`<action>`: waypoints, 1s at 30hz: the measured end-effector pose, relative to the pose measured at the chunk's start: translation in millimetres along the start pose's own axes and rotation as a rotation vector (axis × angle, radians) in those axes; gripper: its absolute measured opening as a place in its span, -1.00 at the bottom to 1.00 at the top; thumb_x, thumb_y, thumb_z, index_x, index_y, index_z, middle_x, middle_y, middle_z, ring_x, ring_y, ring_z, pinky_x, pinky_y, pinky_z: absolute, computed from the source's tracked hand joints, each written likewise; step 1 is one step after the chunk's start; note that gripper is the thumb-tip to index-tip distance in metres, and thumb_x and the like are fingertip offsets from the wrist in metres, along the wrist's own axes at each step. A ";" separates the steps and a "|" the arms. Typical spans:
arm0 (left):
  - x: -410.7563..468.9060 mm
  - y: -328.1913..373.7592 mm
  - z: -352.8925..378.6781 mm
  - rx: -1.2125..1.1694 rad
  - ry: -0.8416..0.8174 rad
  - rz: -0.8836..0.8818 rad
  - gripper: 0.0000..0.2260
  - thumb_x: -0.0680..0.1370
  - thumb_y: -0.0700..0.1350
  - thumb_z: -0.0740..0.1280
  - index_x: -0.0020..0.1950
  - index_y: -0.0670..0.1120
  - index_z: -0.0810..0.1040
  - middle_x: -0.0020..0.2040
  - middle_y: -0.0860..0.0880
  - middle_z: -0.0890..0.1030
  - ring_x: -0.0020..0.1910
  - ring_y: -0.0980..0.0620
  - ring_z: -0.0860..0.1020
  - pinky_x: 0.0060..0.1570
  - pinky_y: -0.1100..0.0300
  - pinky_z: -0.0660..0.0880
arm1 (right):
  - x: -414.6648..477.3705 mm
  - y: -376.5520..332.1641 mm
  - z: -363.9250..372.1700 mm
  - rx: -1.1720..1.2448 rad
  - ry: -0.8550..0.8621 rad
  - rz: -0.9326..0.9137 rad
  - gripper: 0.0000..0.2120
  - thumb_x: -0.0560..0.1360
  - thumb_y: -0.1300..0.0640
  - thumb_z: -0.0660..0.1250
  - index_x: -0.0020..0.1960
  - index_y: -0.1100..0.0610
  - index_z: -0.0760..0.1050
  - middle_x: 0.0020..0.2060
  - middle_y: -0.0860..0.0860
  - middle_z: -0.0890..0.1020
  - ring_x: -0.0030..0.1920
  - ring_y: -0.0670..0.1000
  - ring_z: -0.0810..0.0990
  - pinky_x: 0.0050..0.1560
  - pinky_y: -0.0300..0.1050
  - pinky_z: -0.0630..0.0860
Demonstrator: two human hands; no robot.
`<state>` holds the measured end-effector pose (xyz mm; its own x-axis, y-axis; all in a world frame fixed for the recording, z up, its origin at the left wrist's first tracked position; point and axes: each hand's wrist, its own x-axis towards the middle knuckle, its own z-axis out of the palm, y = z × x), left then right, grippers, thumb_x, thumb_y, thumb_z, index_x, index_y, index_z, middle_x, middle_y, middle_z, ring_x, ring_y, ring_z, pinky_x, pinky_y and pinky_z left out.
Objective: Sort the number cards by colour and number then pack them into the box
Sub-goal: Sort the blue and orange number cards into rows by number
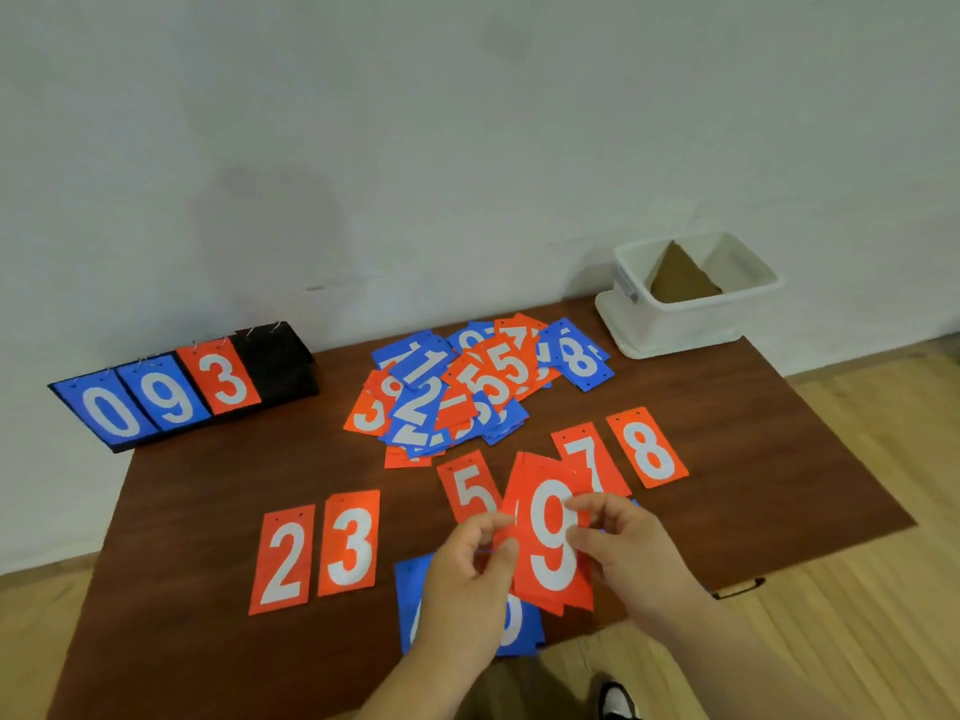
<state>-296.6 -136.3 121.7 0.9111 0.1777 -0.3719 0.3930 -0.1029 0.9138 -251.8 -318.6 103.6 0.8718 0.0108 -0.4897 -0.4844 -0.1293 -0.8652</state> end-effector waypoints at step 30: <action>222.3 -5.8 352.3 0.849 -0.193 0.031 -0.69 0.62 -0.15 0.28 0.35 0.05 0.51 0.25 0.01 0.58 0.23 -0.01 0.56 0.25 0.09 0.52 | 279.4 16.6 -274.4 -0.957 -0.188 -0.037 -0.37 0.55 0.10 0.40 0.56 -0.08 0.24 0.43 0.04 0.41 0.37 0.11 0.50 0.33 0.03 0.52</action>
<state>-52.6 -440.9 -23.9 0.8977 0.0020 -0.4406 0.2576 -0.8136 0.5213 3.6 -589.8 -18.1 0.8195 0.1782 -0.5446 -0.1205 -0.8755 -0.4679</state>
